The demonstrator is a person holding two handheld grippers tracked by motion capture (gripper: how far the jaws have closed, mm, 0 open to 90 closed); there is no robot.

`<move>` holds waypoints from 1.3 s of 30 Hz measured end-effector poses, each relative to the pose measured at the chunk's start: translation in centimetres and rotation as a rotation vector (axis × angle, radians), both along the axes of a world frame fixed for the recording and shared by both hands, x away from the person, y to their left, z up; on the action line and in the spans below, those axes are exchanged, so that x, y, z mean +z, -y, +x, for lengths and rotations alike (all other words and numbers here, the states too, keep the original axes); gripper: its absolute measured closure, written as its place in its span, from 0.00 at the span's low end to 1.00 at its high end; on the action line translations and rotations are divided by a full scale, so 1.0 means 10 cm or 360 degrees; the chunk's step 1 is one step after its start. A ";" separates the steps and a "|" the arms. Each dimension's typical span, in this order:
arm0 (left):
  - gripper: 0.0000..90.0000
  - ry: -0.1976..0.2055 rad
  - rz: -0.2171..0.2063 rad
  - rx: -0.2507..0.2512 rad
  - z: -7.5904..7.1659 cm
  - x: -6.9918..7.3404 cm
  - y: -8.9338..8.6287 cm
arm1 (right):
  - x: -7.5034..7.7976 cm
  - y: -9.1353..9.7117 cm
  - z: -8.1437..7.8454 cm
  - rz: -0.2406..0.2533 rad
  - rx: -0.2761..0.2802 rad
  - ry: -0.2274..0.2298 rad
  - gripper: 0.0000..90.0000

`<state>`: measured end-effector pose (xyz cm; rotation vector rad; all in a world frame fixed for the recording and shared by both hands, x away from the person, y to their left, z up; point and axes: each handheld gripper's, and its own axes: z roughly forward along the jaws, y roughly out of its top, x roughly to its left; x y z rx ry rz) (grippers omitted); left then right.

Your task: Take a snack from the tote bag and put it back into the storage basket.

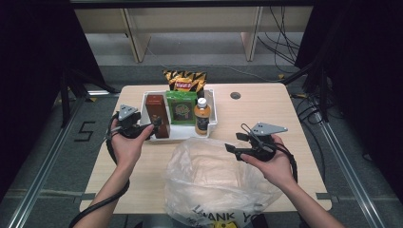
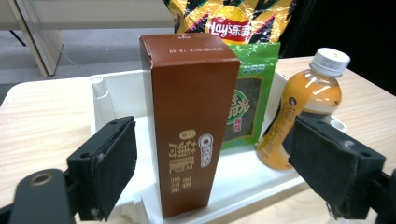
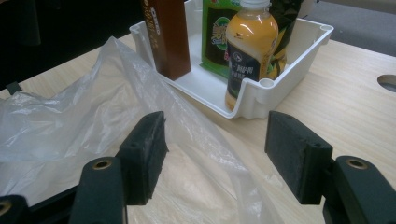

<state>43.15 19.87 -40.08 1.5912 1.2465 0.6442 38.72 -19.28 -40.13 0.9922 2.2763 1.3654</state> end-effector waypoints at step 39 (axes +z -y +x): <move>0.17 -0.0115 0.0054 -0.0132 -1.01 -0.38 -0.24 | -0.01 -0.04 -0.02 0.0019 0.0000 -0.0034 0.43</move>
